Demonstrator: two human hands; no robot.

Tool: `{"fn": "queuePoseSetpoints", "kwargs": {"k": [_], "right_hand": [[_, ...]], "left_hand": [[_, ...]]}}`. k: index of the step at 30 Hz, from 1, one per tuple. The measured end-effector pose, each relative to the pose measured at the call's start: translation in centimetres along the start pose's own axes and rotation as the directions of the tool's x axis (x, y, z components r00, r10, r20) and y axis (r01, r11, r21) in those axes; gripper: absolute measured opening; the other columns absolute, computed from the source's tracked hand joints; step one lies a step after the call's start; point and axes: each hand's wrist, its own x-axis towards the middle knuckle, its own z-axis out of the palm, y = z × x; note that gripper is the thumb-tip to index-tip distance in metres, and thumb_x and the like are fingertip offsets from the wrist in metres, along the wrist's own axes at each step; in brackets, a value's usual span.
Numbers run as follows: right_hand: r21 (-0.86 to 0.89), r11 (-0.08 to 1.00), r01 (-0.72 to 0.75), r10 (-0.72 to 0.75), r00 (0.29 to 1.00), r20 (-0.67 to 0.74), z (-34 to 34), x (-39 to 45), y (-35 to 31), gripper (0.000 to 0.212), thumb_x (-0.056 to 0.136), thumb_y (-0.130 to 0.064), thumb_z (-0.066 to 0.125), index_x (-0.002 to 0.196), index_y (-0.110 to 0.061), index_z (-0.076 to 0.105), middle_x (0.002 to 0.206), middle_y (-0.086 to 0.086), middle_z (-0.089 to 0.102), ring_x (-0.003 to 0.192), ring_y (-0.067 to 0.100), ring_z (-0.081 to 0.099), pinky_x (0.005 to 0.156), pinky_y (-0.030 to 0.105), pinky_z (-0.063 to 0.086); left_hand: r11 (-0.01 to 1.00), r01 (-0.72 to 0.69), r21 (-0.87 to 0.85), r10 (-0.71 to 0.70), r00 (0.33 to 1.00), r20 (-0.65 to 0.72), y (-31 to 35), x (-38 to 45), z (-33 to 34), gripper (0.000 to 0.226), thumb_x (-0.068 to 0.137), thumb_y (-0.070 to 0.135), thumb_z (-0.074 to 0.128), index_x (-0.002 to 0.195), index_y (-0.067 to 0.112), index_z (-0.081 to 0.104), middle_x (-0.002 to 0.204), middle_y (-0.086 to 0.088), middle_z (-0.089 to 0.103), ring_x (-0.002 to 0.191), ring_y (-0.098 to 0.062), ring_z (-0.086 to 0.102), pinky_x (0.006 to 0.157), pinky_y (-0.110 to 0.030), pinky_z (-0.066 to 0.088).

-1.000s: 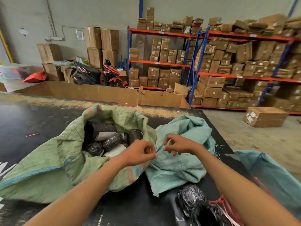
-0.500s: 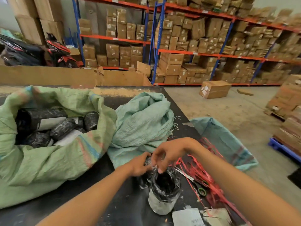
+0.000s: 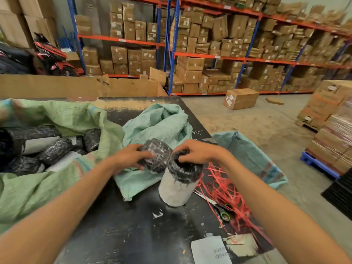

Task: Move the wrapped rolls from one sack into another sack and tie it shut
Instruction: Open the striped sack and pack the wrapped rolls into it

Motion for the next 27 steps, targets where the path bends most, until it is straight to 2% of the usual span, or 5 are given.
{"fn": "queuePoseSetpoints", "kwargs": {"k": [6,10,15,22,27], "right_hand": [[0.067,0.991,0.112,-0.089,0.956,-0.279,-1.9,4.5,-3.5,0.017,0.092,-0.013,0.057,0.099,-0.012,0.072,0.095,0.006,0.073,0.075,0.007,0.063,0.072,0.025,0.052],[0.269,0.937,0.221,-0.099,0.909,-0.405,-0.1,8.7,-7.4,0.022,0.092,-0.010,0.055,0.096,-0.019,0.074,0.090,-0.001,0.073,0.084,0.011,0.066,0.080,0.030,0.054],[0.411,0.839,0.356,-0.073,0.823,-0.563,3.3,14.9,-13.8,0.036,0.093,-0.004,0.049,0.119,-0.017,0.070,0.112,-0.002,0.069,0.110,0.016,0.061,0.098,0.030,0.049],[0.281,0.931,0.233,0.007,0.759,-0.651,8.9,22.7,-20.3,0.048,0.103,-0.013,0.041,0.144,-0.037,0.047,0.125,0.004,0.035,0.109,0.021,0.045,0.095,0.029,0.042],[0.162,0.987,0.014,0.024,0.973,-0.230,12.7,27.1,-18.6,0.070,0.100,-0.021,0.049,0.156,-0.039,0.012,0.163,0.016,0.002,0.128,0.038,0.048,0.098,0.042,0.046]], "left_hand": [[0.984,-0.041,-0.174,-0.038,0.903,-0.427,1.6,-2.2,-8.0,0.059,0.081,0.028,0.080,0.128,0.007,0.050,0.103,-0.011,0.066,0.073,-0.022,0.065,0.046,-0.026,0.052],[0.945,-0.090,-0.313,-0.173,0.676,-0.716,-1.0,-4.8,-12.7,0.069,0.074,0.037,0.083,0.125,0.010,0.045,0.097,-0.011,0.062,0.071,-0.025,0.060,0.048,-0.034,0.046],[0.968,-0.126,-0.219,-0.158,0.374,-0.914,-3.5,-8.6,-17.9,0.073,0.084,0.030,0.075,0.141,0.033,0.030,0.138,-0.013,0.047,0.093,-0.029,0.059,0.072,-0.047,0.060],[0.919,0.228,0.322,0.231,0.351,-0.907,-4.9,-9.8,-21.4,0.079,0.087,-0.005,0.056,0.148,0.038,0.029,0.129,-0.021,0.031,0.112,-0.044,0.034,0.099,-0.050,0.031],[0.714,0.410,0.568,0.437,0.373,-0.818,-7.9,-10.4,-22.2,0.089,0.067,-0.019,0.056,0.136,0.037,0.045,0.132,-0.014,0.034,0.114,-0.041,0.032,0.067,-0.044,0.046]]}}
